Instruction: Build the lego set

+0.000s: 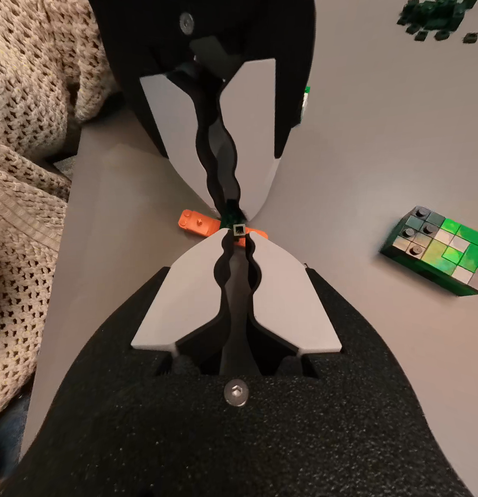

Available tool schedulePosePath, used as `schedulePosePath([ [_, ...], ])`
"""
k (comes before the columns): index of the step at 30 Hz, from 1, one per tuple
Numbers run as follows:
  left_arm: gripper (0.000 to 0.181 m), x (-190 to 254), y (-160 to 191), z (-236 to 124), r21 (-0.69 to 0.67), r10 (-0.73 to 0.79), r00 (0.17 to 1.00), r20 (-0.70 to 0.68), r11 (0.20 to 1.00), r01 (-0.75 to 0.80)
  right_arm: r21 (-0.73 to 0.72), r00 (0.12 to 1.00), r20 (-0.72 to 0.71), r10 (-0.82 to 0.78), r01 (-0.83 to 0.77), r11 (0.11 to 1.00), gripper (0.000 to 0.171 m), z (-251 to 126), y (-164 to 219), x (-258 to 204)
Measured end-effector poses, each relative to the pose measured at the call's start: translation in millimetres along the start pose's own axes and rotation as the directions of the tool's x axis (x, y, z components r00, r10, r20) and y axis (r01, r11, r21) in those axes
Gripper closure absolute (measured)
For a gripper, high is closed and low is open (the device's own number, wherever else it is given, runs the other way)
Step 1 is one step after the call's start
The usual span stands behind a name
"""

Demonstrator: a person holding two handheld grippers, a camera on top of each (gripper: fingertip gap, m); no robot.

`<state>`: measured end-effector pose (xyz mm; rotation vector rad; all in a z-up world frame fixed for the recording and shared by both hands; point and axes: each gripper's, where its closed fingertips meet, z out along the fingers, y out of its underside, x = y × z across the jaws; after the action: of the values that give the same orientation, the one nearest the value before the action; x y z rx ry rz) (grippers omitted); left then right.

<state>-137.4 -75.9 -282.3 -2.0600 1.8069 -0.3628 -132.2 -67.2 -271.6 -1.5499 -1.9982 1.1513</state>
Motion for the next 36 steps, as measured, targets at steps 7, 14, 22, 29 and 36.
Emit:
schedulePosePath([
  [7,0.165,0,0,0,-0.012,0.001,1.0,0.01,1.0,-0.001,-0.047,0.997,-0.046,-0.054,0.051,0.998,0.164,1,0,-3],
  [14,0.165,0,0,0,-0.055,-0.026,0.999,0.043,0.998,0.028,-0.134,0.985,-0.168,-0.038,0.015,0.991,0.164,-3,7,3],
  [22,0.165,-7,7,-4,-0.08,-0.049,0.995,0.085,0.995,0.056,-0.064,0.988,-0.155,0.002,-0.012,0.998,0.164,-14,10,3],
  [29,0.165,-12,11,-6,-0.075,-0.059,0.994,0.094,0.995,0.066,-0.153,0.974,-0.211,-0.083,0.051,0.987,0.163,-15,25,10],
  [36,0.165,-12,12,-6,-0.076,-0.061,0.994,0.093,0.995,0.068,-0.147,0.97,-0.214,-0.117,0.086,0.985,0.161,-16,25,9],
])
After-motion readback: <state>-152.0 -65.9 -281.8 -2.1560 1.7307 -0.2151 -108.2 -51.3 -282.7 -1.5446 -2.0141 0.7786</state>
